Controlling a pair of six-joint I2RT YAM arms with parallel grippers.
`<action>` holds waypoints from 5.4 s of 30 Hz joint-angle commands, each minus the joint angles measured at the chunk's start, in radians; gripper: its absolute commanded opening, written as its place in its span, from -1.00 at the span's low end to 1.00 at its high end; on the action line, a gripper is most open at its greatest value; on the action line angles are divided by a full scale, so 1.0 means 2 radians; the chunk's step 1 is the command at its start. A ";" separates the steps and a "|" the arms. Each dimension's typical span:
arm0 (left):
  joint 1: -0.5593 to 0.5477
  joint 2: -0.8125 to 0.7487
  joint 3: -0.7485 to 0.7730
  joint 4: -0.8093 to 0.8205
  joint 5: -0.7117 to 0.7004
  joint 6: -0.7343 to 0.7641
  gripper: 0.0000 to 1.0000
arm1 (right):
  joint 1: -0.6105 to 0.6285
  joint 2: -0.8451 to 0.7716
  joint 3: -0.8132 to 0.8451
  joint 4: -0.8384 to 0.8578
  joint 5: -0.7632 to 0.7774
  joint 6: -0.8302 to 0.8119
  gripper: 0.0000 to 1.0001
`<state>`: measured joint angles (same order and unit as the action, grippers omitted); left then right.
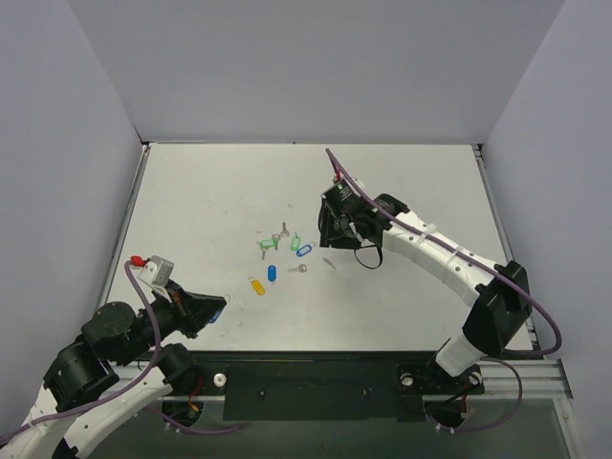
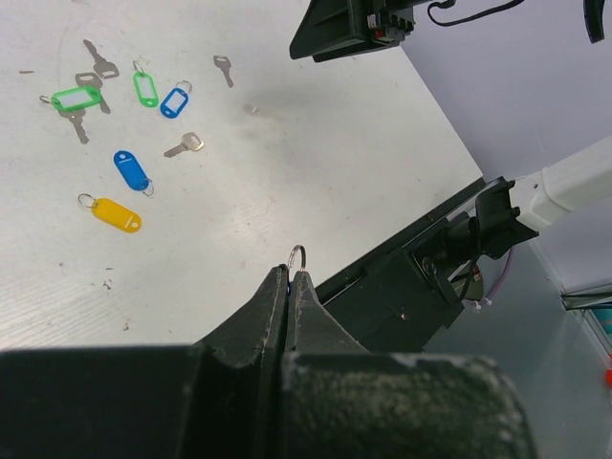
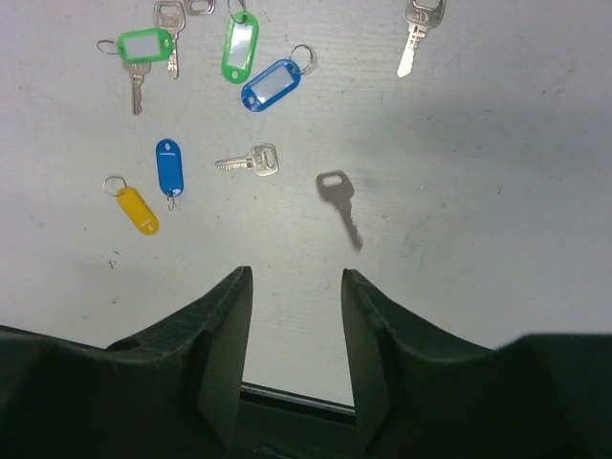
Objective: Remove the keys from the keyring
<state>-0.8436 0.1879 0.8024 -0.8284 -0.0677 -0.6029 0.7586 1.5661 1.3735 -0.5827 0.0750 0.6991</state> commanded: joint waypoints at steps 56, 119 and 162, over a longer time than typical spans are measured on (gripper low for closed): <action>0.024 0.556 0.196 0.257 -0.031 -0.008 0.25 | -0.020 -0.314 -0.107 -0.097 0.032 0.011 0.46; 0.410 0.632 -0.271 0.940 -0.059 0.238 0.49 | -0.020 -0.490 -0.192 -0.043 0.252 0.029 0.80; 0.393 0.638 -0.271 0.955 -0.067 0.255 0.78 | -0.307 -0.105 -0.606 0.898 0.213 -0.310 1.00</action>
<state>-0.0570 1.4677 0.2531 1.0134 -0.2096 -0.0959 0.1722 1.3804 0.1081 1.1004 0.5423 0.0479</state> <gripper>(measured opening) 0.890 1.000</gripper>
